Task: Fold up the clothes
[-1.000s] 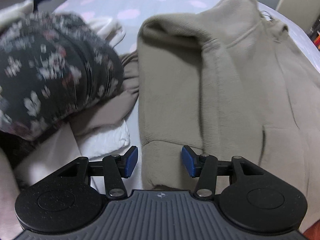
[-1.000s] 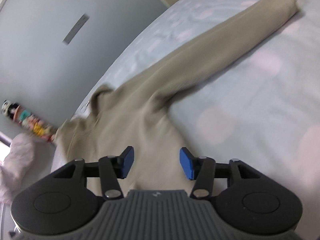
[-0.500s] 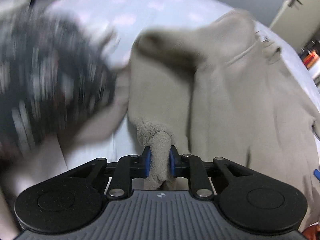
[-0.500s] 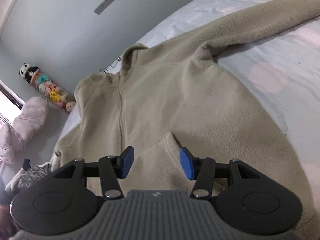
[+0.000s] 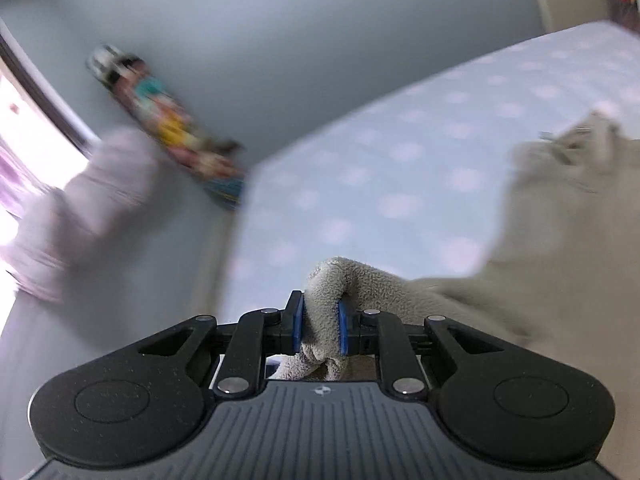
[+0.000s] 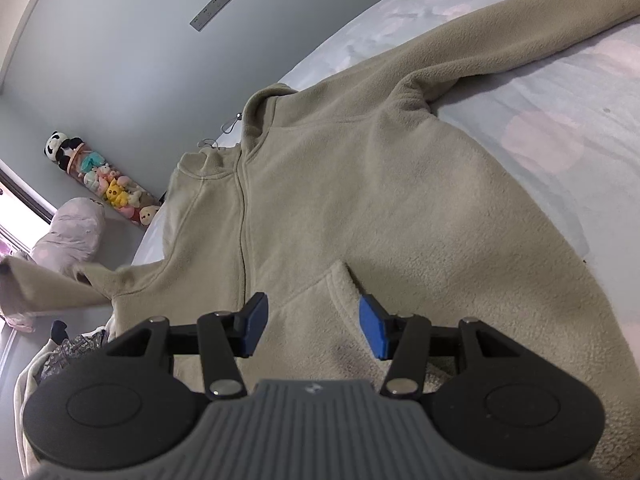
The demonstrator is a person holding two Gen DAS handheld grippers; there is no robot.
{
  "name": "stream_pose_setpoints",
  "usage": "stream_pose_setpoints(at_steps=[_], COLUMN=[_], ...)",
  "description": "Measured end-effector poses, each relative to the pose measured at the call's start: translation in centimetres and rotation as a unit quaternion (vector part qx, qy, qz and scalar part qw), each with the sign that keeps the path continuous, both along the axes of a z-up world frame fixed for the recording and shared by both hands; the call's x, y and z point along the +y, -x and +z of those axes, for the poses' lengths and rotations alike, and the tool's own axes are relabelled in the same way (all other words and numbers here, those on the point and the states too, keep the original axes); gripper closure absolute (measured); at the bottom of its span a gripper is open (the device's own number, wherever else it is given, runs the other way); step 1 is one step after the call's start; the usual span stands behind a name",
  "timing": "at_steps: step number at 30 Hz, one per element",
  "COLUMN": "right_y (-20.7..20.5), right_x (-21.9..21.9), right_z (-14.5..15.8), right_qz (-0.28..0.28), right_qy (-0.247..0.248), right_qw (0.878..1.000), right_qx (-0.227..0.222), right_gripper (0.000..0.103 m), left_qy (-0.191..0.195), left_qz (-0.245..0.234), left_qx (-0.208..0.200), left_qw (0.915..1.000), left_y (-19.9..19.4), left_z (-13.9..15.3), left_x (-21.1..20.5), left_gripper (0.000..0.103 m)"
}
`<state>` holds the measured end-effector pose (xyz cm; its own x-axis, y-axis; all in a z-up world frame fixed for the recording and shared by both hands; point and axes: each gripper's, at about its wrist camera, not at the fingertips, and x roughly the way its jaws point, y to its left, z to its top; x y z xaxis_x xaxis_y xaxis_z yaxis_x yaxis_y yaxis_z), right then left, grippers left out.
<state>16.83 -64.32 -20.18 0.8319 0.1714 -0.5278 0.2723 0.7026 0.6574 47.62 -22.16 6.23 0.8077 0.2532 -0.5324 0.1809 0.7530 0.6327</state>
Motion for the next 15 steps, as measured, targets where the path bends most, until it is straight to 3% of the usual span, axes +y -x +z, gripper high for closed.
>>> stream_pose_setpoints(at_steps=[4, 6, 9, 12, 15], right_y=[-0.3, -0.3, -0.3, -0.5, -0.6], right_x=[0.1, 0.0, -0.1, -0.1, -0.1], right_z=[-0.2, -0.2, -0.2, -0.2, -0.3], right_qz=[0.001, -0.001, -0.003, -0.002, -0.002], right_qy=[-0.003, -0.006, -0.009, -0.009, -0.010], right_qw=[1.000, 1.000, 1.000, 1.000, 1.000], right_qx=[0.002, 0.002, 0.003, 0.003, 0.004], right_gripper=[0.049, 0.049, 0.049, 0.049, 0.049], left_qy=[-0.103, -0.151, -0.197, -0.302, -0.295], left_qz=[-0.005, -0.033, -0.076, -0.131, -0.134], left_qx=[-0.079, -0.110, -0.125, -0.132, -0.082], left_qw=[0.9915, 0.9818, 0.9694, 0.9350, 0.9424], left_y=[0.6, 2.2, 5.1, 8.7, 10.4], left_z=[2.7, 1.9, -0.4, -5.5, -8.6], left_x=[0.0, -0.3, 0.5, 2.3, 5.0], left_gripper=[0.088, 0.088, 0.088, 0.088, 0.088])
